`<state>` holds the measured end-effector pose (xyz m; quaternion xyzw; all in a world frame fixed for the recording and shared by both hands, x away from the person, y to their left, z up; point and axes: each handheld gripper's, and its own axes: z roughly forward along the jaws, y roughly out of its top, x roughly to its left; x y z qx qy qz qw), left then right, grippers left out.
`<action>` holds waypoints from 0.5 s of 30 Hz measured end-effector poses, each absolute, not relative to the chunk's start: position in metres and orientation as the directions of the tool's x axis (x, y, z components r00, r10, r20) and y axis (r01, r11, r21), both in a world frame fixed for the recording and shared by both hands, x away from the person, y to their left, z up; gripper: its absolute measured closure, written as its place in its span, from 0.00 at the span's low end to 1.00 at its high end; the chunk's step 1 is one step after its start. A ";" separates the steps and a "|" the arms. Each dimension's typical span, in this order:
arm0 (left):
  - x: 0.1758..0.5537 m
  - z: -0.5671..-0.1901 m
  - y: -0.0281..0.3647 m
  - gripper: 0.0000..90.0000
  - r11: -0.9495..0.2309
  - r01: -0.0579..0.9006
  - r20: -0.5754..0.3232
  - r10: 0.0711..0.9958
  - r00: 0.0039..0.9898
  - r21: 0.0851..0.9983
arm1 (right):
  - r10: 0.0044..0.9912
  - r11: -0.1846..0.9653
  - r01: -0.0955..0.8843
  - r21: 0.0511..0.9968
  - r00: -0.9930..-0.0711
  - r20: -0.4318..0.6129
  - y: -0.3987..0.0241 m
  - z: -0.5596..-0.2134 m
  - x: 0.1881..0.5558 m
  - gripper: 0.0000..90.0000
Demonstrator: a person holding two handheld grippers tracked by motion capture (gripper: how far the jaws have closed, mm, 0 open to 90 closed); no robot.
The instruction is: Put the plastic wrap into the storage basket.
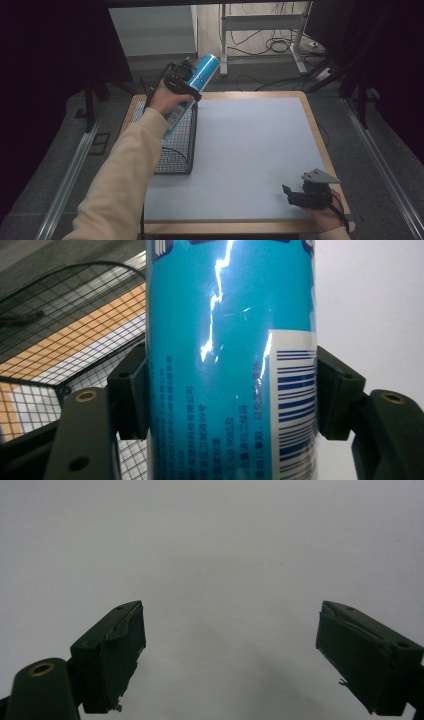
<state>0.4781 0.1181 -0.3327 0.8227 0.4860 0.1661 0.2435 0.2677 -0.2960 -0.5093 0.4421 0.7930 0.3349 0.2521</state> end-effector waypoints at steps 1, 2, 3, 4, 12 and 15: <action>0.480 -0.335 0.119 0.35 -0.406 0.724 0.036 0.883 0.467 0.558 | 0.870 0.385 0.536 0.751 -0.481 -0.103 -0.296 -0.509 0.268 0.14; 0.481 -0.337 0.121 0.35 -0.409 0.726 0.043 0.884 0.466 0.552 | 0.872 0.383 0.537 0.751 -0.480 -0.101 -0.296 -0.509 0.267 0.14; 0.482 -0.339 0.122 0.35 -0.405 0.729 0.044 0.887 0.459 0.552 | 0.870 0.385 0.536 0.751 -0.482 -0.103 -0.295 -0.509 0.267 0.14; 0.484 -0.341 0.123 0.35 -0.403 0.733 0.046 0.889 0.455 0.548 | 0.870 0.387 0.534 0.752 -0.482 -0.105 -0.295 -0.509 0.267 0.14; 0.490 -0.355 0.133 0.35 -0.402 0.744 0.057 0.895 0.443 0.533 | 0.870 0.388 0.538 0.748 -0.481 -0.105 -0.295 -0.510 0.268 0.14; 0.492 -0.359 0.135 0.35 -0.407 0.752 0.061 0.895 0.442 0.518 | 0.870 0.388 0.534 0.751 -0.481 -0.107 -0.294 -0.510 0.267 0.14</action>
